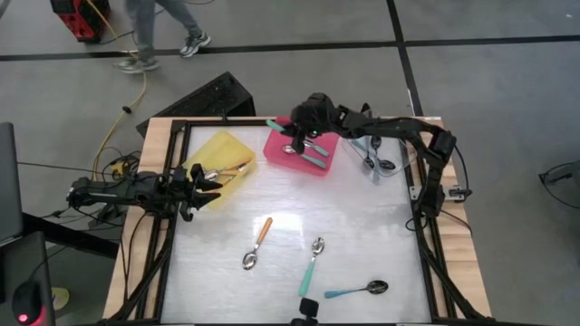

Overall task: Sort silverware by color (type)
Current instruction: Put the green spoon into the red bin

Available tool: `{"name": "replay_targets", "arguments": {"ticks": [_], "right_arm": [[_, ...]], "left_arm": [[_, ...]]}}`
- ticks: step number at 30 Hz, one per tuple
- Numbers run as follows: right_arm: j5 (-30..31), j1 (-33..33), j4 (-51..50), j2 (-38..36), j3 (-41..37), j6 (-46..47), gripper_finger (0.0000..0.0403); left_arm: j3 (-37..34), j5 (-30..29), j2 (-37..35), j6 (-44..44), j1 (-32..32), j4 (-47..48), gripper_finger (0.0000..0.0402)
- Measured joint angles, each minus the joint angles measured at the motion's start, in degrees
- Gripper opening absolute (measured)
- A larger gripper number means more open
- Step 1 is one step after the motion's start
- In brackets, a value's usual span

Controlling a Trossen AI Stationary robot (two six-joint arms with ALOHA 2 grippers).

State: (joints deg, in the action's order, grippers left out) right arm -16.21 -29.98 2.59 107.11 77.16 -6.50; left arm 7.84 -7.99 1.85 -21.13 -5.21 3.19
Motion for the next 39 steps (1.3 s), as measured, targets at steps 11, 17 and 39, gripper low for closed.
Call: {"name": "replay_targets", "arguments": {"ticks": [11, 17, 39], "right_arm": [[-5.52, -4.19, 16.57, -0.01, -7.69, 4.65, 0.0090], [-8.33, -5.50, 21.54, -0.02, -13.99, 8.01, 0.0090], [-9.51, -6.16, 28.17, 0.00, -20.17, 12.15, 0.0091]], "left_arm": [[0.00, -0.26, 0.00, 0.91, 0.00, -0.04, 0.0148], [0.00, -0.26, 0.00, 1.44, 0.00, -0.04, 0.0148], [0.00, -1.73, 0.02, 1.88, 0.00, -0.04, 0.0148]]}}
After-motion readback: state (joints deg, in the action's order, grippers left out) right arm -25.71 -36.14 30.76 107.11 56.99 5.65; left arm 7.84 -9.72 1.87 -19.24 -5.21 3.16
